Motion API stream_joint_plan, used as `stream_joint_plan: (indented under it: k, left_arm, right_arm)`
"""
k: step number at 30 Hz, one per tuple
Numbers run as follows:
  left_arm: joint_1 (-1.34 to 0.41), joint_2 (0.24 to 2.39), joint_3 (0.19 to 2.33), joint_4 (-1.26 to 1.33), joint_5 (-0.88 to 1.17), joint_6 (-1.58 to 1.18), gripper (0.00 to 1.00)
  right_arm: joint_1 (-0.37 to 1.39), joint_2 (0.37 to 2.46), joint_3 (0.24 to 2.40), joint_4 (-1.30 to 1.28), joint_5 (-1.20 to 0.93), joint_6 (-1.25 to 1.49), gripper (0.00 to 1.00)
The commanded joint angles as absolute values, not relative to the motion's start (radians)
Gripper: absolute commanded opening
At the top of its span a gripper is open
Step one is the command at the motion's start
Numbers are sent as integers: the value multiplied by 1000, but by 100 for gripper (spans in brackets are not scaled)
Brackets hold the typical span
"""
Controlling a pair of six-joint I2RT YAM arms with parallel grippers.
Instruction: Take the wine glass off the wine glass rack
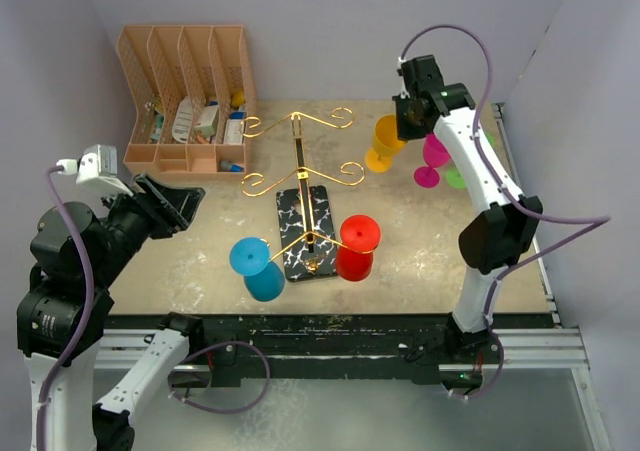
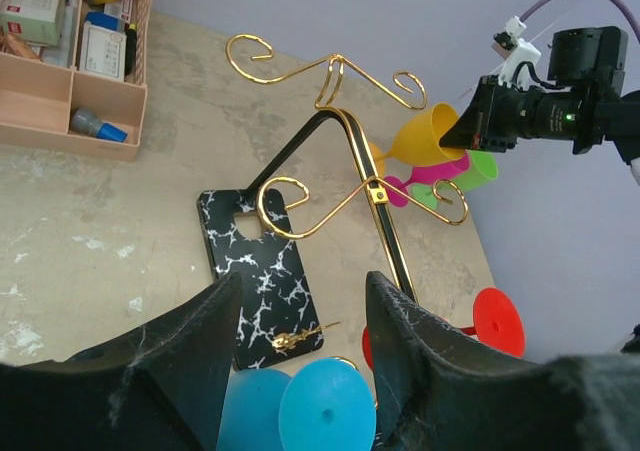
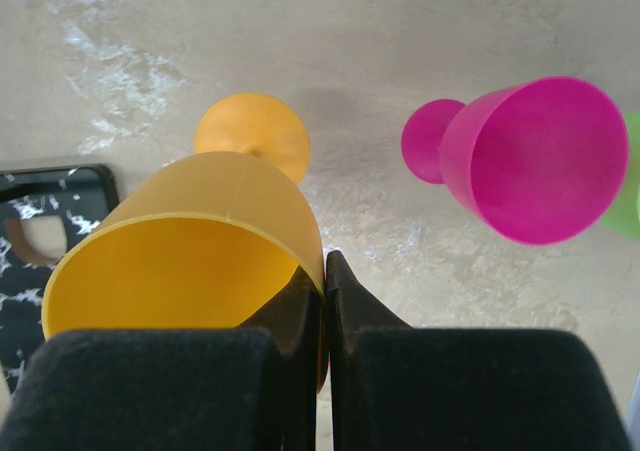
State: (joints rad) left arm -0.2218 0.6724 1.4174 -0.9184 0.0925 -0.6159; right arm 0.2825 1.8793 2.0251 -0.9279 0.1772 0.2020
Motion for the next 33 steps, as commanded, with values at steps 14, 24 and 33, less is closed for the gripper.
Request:
stream_joint_plan:
  k: [14, 24, 33]
  left_arm:
    - [-219, 643, 1415, -941, 59, -588, 56]
    - [-219, 650, 1416, -942, 57, -591, 56]
    - [-219, 652, 1408, -937, 66, -602, 58]
  right_arm:
    - [267, 2039, 2074, -906, 264, 250, 0]
    - [264, 2031, 2023, -849, 345, 268, 7]
    - [250, 2015, 2022, -836, 379, 278, 33]
